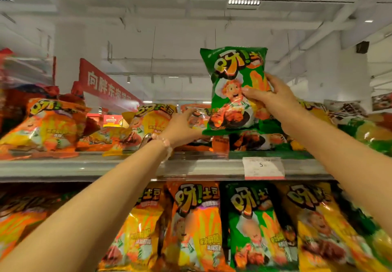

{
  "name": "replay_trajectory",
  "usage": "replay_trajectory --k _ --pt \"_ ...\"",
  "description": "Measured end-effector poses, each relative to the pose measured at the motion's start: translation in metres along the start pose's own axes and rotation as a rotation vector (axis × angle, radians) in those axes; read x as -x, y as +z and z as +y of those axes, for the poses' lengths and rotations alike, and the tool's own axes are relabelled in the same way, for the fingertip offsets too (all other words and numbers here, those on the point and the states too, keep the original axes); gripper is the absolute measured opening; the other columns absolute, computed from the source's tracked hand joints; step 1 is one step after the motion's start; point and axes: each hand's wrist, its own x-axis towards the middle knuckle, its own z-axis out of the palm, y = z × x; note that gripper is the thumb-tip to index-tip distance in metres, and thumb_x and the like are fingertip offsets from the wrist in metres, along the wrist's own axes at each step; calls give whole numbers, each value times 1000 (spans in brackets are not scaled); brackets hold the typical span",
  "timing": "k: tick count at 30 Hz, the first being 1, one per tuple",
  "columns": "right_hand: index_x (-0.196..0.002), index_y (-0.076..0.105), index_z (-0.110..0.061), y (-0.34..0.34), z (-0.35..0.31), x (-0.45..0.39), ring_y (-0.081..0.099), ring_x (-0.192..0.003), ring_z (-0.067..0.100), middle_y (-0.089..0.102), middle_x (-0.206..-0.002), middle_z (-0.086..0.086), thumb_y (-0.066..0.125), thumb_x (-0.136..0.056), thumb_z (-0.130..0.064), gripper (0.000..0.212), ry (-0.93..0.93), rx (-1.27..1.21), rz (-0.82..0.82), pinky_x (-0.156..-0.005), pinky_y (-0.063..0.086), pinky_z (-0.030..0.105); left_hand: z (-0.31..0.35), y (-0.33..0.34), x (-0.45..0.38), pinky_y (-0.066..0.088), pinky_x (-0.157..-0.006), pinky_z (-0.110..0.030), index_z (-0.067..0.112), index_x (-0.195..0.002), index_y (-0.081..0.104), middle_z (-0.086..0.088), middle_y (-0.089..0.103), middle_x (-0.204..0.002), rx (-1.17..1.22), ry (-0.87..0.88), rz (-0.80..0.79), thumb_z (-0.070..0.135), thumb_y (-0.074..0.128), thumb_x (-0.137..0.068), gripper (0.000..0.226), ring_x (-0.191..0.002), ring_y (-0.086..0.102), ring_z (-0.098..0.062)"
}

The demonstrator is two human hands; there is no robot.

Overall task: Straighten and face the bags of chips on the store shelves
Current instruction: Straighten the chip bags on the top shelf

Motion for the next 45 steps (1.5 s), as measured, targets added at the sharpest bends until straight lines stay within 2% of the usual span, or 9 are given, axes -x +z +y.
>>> replay_trajectory --k 3,9,16,20,28,34,38,41,45 --pt "-143 39 -25 -9 6 0 61 -108 17 59 -126 0 75 -78 -29 74 3 8 -13 -88 51 33 9 0 -1 51 -96 -40 19 -145 39 -4 49 -143 -61 -44 -21 34 78 -71 85 -124 53 -19" --pt "-142 40 -27 -15 13 0 60 -111 19 59 -128 -1 75 -77 -32 73 5 -20 -59 -98 49 44 4 0 1 44 -102 -33 10 -137 49 -5 51 -139 -44 -27 101 33 80 -73 75 -126 50 -19" --pt "-137 46 -30 -10 1 10 63 -105 15 63 -121 -6 73 -79 -35 65 -4 -65 -24 -88 53 36 18 -35 15 33 -74 4 12 -137 49 5 53 -129 10 164 300 38 83 -68 81 -111 45 -1" --pt "-135 48 -30 2 -11 18 65 -98 12 65 -114 -7 71 -81 -33 58 2 -84 -36 -74 53 29 16 -78 26 36 -80 -4 13 -136 50 9 53 -125 -24 212 311 45 81 -62 87 -113 46 0" --pt "-140 41 -29 61 -16 21 62 -102 14 62 -119 -6 73 -79 -35 69 15 -103 -23 -85 52 33 -30 -166 66 42 -99 -23 17 -137 50 2 53 -138 -27 107 355 49 79 -54 94 -120 48 -2" --pt "-143 37 -26 101 -15 26 60 -108 15 58 -125 -3 73 -80 -32 73 21 -141 2 -85 51 31 -77 -196 93 37 -80 -7 15 -135 52 10 50 -123 -154 80 439 45 79 -58 87 -113 47 -3" --pt "-143 38 -23 119 -12 29 59 -103 15 58 -123 -2 72 -81 -29 71 17 -121 24 -67 49 24 -111 -207 97 33 -88 -6 14 -134 53 3 51 -131 -212 40 413 53 78 -55 91 -116 47 -4" --pt "-143 37 -23 125 -6 31 59 -109 17 56 -129 0 73 -80 -30 74 23 -97 22 -80 52 31 -130 -210 98 36 -97 -22 13 -134 53 -4 52 -137 -198 0 402 54 78 -56 92 -125 47 -13" --pt "-144 36 -23 128 -2 33 57 -114 20 54 -133 2 74 -78 -30 76 16 -60 11 -94 50 40 -146 -210 98 31 -95 -20 11 -136 51 -7 50 -140 -239 7 386 40 81 -66 82 -123 44 -11"
